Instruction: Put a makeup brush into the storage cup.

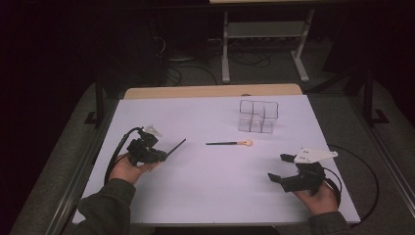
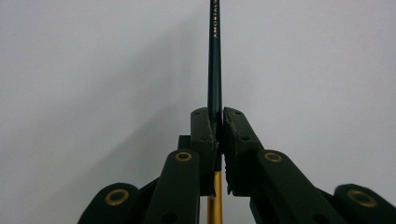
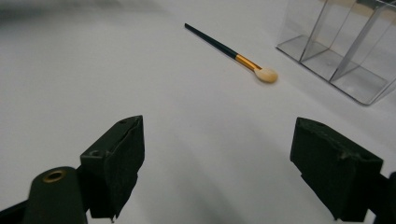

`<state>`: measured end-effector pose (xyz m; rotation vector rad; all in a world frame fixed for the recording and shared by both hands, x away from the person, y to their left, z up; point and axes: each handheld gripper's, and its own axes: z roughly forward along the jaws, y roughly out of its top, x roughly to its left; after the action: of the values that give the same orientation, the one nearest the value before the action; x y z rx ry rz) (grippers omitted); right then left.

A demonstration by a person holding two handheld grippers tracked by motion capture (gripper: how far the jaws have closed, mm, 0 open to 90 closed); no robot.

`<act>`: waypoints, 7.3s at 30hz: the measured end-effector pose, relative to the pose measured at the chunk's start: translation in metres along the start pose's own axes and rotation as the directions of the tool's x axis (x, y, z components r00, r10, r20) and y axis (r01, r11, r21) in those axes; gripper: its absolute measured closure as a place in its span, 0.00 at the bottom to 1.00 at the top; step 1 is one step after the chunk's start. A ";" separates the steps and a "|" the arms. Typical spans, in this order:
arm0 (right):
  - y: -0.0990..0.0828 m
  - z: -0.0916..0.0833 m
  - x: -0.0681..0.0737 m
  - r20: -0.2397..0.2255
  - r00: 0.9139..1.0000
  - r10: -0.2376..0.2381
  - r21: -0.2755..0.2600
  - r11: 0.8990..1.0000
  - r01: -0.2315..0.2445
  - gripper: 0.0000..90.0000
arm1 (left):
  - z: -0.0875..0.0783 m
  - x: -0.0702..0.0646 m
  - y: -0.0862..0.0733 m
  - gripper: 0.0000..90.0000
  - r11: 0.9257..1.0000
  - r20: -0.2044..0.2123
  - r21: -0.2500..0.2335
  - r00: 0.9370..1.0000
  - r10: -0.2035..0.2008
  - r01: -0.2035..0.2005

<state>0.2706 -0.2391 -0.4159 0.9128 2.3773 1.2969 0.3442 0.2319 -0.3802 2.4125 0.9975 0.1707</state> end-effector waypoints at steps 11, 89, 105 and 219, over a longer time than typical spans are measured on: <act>0.012 0.003 0.002 -0.036 0.999 -0.016 0.017 1.000 0.017 0.19 | -0.014 -0.010 0.005 0.93 0.998 0.034 -0.039 0.998 0.059 -0.058; 0.114 0.029 0.016 -0.239 0.954 -0.183 0.065 0.977 0.203 0.21 | -0.032 -0.085 0.035 0.93 0.948 0.217 -0.136 0.925 0.312 -0.288; 0.122 0.036 0.024 -0.277 0.938 -0.209 0.071 0.969 0.237 0.21 | -0.028 -0.095 0.038 0.93 0.938 0.236 -0.136 0.909 0.342 -0.318; 0.125 0.057 0.060 -0.582 0.729 -0.362 0.132 0.842 0.523 0.92 | -0.016 -0.114 0.035 0.71 0.905 0.328 -0.185 0.844 0.424 -0.383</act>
<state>0.3034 -0.1136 -0.3410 -0.0409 3.0153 1.1172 0.2787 0.1397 -0.3399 2.4002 0.2958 -0.0714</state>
